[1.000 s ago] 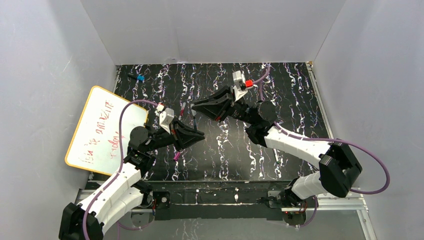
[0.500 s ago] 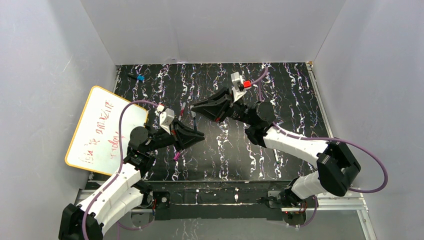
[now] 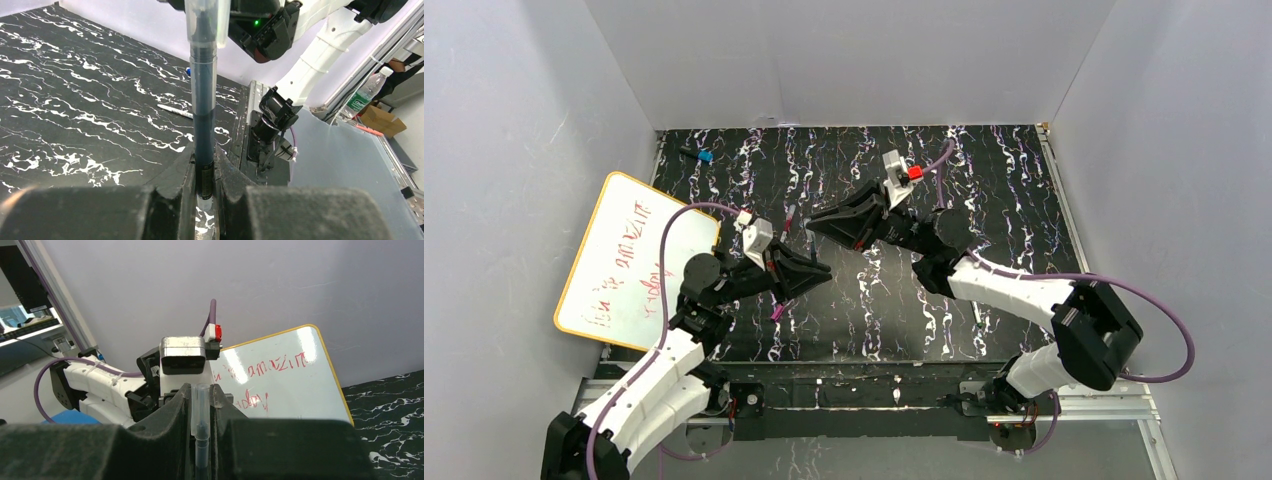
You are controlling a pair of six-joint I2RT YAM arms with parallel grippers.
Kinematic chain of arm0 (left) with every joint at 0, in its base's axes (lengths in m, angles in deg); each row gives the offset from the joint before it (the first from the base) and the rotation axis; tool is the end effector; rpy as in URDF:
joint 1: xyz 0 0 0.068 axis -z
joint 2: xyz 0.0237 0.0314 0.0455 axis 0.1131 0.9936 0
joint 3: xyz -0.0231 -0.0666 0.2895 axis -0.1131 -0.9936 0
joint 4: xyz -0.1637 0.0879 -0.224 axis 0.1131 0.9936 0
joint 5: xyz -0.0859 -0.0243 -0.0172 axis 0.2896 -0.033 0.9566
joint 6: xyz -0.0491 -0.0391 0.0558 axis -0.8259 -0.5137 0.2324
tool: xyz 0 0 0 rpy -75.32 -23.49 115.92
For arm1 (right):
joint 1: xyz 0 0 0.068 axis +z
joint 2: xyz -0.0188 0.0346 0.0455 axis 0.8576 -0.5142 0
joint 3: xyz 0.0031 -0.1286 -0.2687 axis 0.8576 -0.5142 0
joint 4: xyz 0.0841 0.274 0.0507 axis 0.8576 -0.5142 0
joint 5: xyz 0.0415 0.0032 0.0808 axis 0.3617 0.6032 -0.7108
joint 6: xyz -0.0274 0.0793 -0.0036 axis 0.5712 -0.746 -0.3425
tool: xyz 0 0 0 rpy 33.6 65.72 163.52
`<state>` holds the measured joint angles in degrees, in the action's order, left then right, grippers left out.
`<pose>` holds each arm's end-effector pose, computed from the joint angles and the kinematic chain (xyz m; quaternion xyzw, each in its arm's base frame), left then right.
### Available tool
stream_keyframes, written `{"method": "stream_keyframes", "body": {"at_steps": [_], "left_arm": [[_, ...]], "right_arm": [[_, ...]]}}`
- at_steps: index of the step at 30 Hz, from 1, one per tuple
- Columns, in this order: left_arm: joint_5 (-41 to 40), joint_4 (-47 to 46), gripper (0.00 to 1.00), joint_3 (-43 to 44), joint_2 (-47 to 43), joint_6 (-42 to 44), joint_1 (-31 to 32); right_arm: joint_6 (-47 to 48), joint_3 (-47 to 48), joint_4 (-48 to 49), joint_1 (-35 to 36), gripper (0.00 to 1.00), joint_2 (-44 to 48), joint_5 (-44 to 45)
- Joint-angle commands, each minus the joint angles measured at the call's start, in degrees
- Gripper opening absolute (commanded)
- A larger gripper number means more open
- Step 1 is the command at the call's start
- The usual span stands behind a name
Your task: Insert the pens into the pen caps
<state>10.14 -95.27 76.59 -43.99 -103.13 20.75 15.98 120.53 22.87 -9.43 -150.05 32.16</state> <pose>0.1582 -0.1422 0.3167 0.3279 0.5316 -0.5468 0.5576 0.2038 0.2942 0.3930 -0.2616 0.4016 0.6855 0.5481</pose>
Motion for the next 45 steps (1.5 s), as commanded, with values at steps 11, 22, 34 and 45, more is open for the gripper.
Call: {"method": "stream_keyframes", "body": {"at_steps": [11, 22, 34, 45], "left_arm": [[-4.8, 0.6, 0.00, 1.5, -3.1, 3.5, -0.2], [1.7, 15.7, 0.00, 12.9, 5.2, 12.5, -0.4], [-1.0, 24.3, 0.00, 16.5, 1.5, 20.2, -0.4], [3.1, 27.3, 0.00, 17.9, 5.5, 20.6, -0.2]], "right_arm": [[-0.2, -4.1, 1.1, 1.3, 0.01, 4.8, -0.2], [3.4, -5.5, -5.1, 2.0, 0.01, 6.9, -0.1], [8.0, -9.6, -13.5, 2.6, 0.01, 12.5, 2.0], [8.1, -6.8, -14.4, 2.8, 0.01, 10.7, 1.1]]}}
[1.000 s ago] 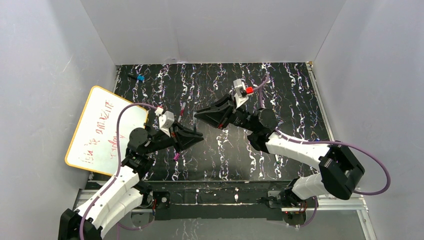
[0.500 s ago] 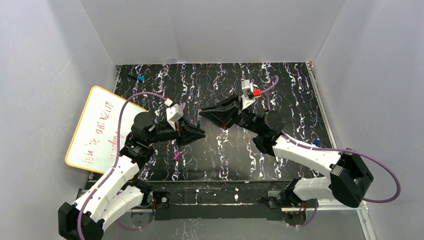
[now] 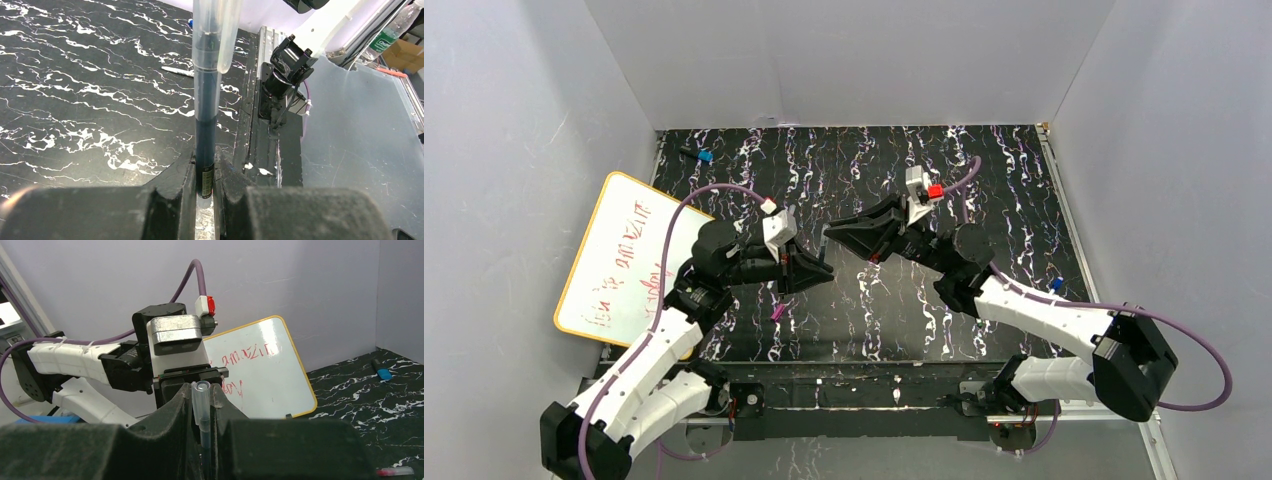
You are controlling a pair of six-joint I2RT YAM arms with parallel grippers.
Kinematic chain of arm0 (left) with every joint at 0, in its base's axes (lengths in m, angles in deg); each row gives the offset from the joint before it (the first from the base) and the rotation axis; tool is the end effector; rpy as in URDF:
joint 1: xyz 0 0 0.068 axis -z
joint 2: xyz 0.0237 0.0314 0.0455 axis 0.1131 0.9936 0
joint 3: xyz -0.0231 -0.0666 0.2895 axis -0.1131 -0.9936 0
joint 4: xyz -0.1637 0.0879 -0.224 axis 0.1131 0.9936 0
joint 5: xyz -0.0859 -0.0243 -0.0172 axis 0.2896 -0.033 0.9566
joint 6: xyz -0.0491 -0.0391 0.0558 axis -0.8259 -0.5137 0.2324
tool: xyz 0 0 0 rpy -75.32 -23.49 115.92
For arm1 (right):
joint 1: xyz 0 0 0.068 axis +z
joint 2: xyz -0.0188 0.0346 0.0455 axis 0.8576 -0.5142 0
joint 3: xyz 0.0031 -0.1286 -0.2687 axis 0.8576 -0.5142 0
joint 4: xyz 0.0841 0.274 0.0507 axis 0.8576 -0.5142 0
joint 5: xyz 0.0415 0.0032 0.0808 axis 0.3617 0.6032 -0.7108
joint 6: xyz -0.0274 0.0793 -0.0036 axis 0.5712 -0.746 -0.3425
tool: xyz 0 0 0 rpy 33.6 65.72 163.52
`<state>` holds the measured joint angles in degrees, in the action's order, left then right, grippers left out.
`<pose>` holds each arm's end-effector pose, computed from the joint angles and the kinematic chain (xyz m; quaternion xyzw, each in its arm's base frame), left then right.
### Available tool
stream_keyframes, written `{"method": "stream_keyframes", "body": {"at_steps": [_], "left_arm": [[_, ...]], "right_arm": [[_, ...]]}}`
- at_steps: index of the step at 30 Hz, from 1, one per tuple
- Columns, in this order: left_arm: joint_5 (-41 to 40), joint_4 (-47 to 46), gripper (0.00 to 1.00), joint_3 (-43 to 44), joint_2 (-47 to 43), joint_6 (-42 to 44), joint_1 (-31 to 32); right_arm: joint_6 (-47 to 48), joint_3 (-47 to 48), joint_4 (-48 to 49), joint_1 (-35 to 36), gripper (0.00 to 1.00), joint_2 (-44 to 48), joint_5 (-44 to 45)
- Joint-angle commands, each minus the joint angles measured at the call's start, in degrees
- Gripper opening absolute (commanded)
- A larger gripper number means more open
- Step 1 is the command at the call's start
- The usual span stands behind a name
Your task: Insert the pens into the pen caps
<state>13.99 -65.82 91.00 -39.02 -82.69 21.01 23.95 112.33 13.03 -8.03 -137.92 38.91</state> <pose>0.1762 -0.1563 0.3383 0.4148 0.5780 -0.4791 0.5141 0.1760 0.2613 0.3870 -0.2470 0.4385 0.6328 0.5885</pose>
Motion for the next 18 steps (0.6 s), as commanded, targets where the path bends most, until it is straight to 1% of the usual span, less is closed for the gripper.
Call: {"method": "stream_keyframes", "body": {"at_steps": [1, 10, 12, 15, 16, 18], "left_arm": [[-0.8, -2.2, 0.00, 3.3, 0.4, 0.4, -0.4], [-0.5, 0.6, 0.00, 2.4, -0.8, 2.3, -0.1], [0.0, 1.1, 0.00, 2.2, -0.7, 2.5, 0.0], [0.6, 1.4, 0.00, 1.5, -0.7, 2.5, 0.0], [0.7, 1.4, 0.00, 1.2, -0.8, 2.5, 0.0], [1.0, 1.5, 0.00, 0.5, -1.0, 2.4, 0.1]], "right_arm": [[0.2, 1.8, -4.6, 1.4, 0.01, -1.7, -5.8], [1.7, 4.0, -5.8, 1.4, 0.02, -1.8, -5.6], [2.1, 4.3, -5.7, 1.4, 0.17, -1.5, -5.2], [2.7, 4.5, -5.2, 1.4, 0.50, -1.1, -5.0], [2.8, 4.5, -5.0, 1.4, 0.59, -1.0, -4.9], [2.9, 4.7, -4.4, 1.4, 0.69, -1.1, -4.6]]}}
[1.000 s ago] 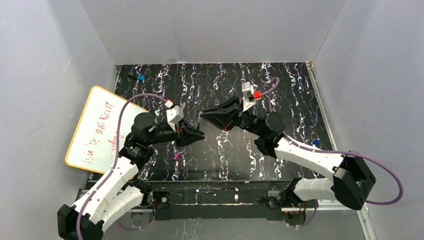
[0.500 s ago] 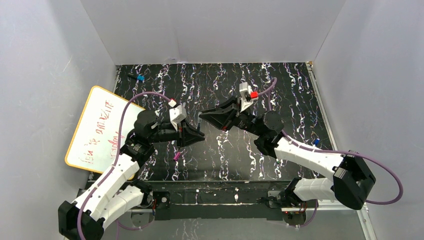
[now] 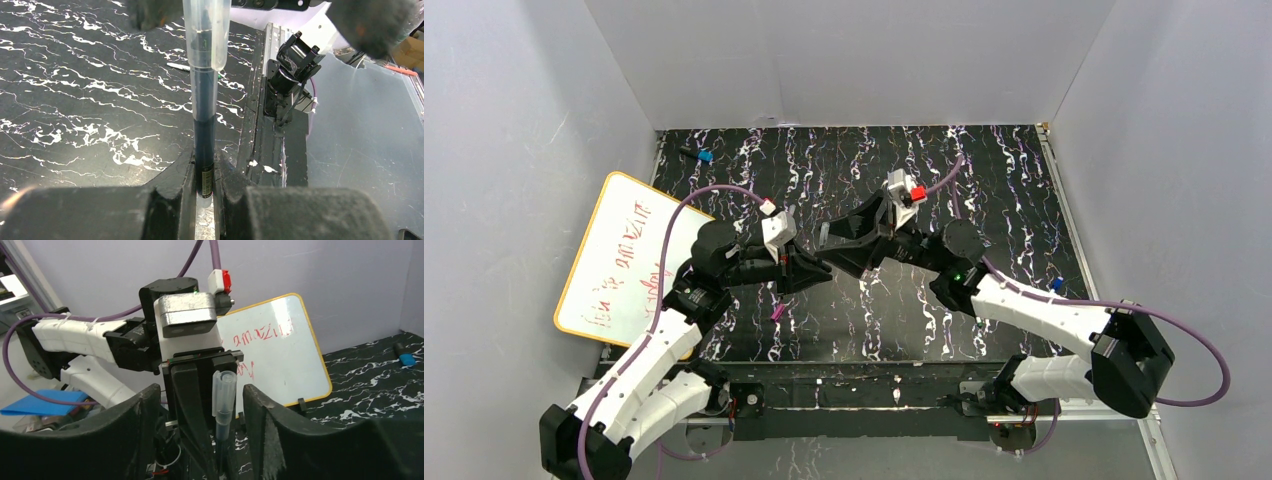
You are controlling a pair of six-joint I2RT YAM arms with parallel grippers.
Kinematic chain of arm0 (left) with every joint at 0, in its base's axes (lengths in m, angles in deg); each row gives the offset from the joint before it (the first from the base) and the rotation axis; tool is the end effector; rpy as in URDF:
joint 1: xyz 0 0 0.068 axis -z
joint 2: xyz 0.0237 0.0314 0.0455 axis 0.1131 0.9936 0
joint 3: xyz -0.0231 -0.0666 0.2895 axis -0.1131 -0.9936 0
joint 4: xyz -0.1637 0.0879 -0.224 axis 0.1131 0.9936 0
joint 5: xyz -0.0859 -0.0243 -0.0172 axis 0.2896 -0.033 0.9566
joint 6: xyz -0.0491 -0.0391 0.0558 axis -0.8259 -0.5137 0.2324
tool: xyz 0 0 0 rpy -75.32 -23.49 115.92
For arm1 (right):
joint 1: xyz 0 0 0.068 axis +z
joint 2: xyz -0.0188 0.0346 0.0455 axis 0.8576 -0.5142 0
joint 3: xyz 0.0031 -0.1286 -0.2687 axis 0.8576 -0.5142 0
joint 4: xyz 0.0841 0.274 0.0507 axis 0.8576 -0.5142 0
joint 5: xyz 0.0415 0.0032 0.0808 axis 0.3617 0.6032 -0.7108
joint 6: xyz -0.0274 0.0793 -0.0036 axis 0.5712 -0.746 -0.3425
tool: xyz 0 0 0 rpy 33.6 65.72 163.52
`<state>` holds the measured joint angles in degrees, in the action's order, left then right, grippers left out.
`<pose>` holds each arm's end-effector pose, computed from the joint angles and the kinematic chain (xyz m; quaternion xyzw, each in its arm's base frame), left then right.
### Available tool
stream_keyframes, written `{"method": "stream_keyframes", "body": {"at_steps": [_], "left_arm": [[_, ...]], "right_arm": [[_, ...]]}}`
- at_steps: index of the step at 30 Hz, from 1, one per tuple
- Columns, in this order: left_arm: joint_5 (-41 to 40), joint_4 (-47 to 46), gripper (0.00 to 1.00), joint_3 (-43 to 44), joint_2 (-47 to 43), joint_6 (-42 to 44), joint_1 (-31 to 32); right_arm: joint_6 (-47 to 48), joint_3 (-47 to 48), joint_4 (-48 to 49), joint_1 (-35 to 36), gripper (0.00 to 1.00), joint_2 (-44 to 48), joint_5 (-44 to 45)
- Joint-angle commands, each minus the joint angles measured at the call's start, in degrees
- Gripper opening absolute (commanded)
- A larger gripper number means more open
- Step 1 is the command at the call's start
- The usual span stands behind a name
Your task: Insert the pens into the pen caps
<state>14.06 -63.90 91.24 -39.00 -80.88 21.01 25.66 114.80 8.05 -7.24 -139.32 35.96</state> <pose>0.1761 -0.1562 0.3359 0.4215 0.5811 -0.4729 0.5109 0.1768 0.2749 0.3853 -0.2797 0.4552 0.6284 0.5653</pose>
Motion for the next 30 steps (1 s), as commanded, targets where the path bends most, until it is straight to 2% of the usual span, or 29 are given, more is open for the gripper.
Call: {"method": "stream_keyframes", "body": {"at_steps": [1, 7, 17, 19, 23, 27, 30], "left_arm": [[1.0, -0.4, 0.00, 0.0, -1.1, 0.6, 0.2], [1.7, -0.3, 0.00, -0.6, -0.8, 0.6, 0.4], [2.0, -0.1, 0.00, -0.9, -0.6, 0.8, 0.8], [1.8, -0.1, 0.00, -1.1, -0.9, 0.9, 0.9], [1.6, -0.1, 0.00, -1.4, -1.3, 1.2, 0.9], [1.6, -0.1, 0.00, -1.4, -1.4, 1.3, 0.9], [1.6, -0.1, 0.00, -1.3, -1.4, 1.4, 0.9]], "right_arm": [[1.0, 2.4, 0.9, 0.6, 0.72, 0.1, -1.7], [0.0, 3.9, 5.1, 0.7, 0.78, -2.2, -2.5], [-1.0, 8.3, 8.2, 0.7, 0.77, -6.7, -3.5], [-1.1, 8.8, 8.0, 0.7, 0.71, -7.0, -3.7], [-1.0, 9.0, 7.1, 0.6, 0.40, -7.0, -3.8], [-0.7, 8.9, 6.1, 0.6, 0.36, -6.7, -3.7], [-0.4, 8.8, 5.6, 0.7, 0.37, -6.4, -3.8]]}}
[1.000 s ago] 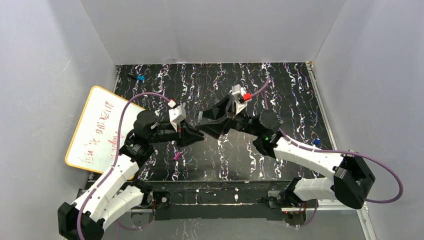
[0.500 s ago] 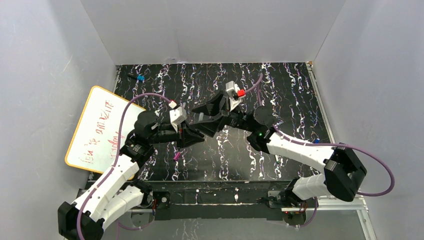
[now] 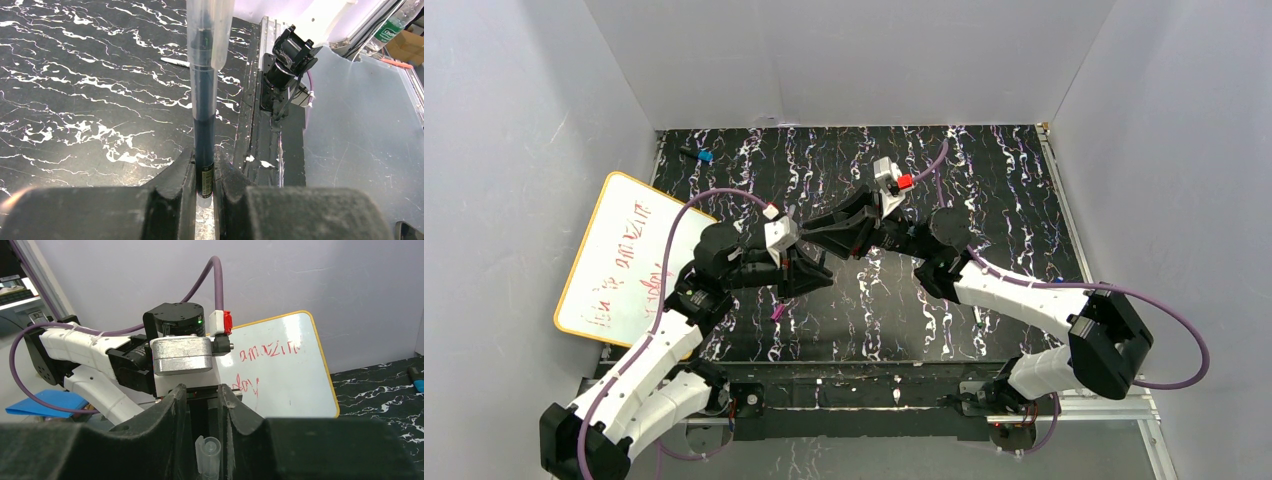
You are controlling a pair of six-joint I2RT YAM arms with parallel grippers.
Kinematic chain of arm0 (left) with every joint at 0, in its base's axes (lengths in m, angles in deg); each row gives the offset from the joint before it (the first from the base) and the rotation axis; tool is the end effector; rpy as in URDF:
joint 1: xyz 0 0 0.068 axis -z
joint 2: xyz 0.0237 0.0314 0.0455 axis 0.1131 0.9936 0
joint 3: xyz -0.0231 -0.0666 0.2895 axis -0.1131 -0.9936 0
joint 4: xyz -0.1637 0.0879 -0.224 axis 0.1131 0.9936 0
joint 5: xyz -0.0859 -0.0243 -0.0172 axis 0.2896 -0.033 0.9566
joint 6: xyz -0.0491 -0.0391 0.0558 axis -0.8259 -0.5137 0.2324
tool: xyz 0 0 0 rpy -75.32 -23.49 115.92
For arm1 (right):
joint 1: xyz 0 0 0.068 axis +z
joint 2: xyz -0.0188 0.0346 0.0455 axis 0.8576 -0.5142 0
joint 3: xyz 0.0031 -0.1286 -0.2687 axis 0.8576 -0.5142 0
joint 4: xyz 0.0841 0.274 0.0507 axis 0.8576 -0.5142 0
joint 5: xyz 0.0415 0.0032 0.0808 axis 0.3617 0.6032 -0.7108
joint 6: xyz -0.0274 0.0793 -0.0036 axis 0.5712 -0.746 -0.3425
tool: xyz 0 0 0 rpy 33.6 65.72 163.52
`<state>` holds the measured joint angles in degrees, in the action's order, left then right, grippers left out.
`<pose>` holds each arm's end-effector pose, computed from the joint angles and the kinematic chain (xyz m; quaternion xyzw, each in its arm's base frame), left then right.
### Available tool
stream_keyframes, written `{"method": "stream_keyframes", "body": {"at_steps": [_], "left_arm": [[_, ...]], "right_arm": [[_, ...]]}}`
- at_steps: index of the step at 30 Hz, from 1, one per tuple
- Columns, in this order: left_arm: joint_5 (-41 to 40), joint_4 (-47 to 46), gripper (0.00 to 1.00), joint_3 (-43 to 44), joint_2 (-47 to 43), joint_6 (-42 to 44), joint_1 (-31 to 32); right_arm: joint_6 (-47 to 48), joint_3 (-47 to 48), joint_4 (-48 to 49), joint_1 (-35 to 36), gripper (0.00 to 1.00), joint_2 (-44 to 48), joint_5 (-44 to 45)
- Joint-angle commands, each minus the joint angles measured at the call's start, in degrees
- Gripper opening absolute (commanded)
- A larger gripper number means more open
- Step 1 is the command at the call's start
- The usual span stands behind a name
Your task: Insert the pens into the pen caps
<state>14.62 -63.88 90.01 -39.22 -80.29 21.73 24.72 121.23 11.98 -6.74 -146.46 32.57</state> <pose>0.1727 -0.1582 0.3281 0.4291 0.5802 -0.4771 0.5017 0.1887 0.3013 0.3972 -0.3004 0.4243 0.6473 0.5575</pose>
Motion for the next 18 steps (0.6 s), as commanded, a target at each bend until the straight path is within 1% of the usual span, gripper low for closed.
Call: {"method": "stream_keyframes", "body": {"at_steps": [1, 7, 8, 11, 12, 15, 18], "left_arm": [[1.1, -0.1, 0.00, -0.1, -1.3, 0.8, 0.2], [1.0, -0.1, 0.00, -0.1, -1.8, 0.8, 0.2], [1.0, 0.0, 0.00, -0.1, -1.8, 0.8, 0.2], [1.0, 0.0, 0.00, -0.2, -1.7, 0.8, 0.2], [1.0, 0.0, 0.00, -0.1, -1.7, 0.9, 0.2], [1.0, 0.0, 0.00, 0.0, -1.5, 0.9, 0.2], [1.0, 0.0, 0.00, 0.0, -1.4, 0.9, 0.2]], "right_arm": [[0.5, 2.3, 1.6, 0.2, 0.37, 0.9, -0.5], [0.7, 1.0, 1.1, 0.1, 0.41, 1.5, -0.4], [0.8, 0.8, 1.1, 0.2, 0.45, 1.6, -0.4], [0.9, 0.4, 0.8, 0.2, 0.60, 1.9, -0.1], [1.0, 0.4, 0.6, 0.2, 0.61, 1.9, -0.2], [1.1, 0.5, 0.4, 0.2, 0.57, 1.9, -0.2], [1.2, 0.8, 0.2, 0.2, 0.38, 1.7, -0.3]]}}
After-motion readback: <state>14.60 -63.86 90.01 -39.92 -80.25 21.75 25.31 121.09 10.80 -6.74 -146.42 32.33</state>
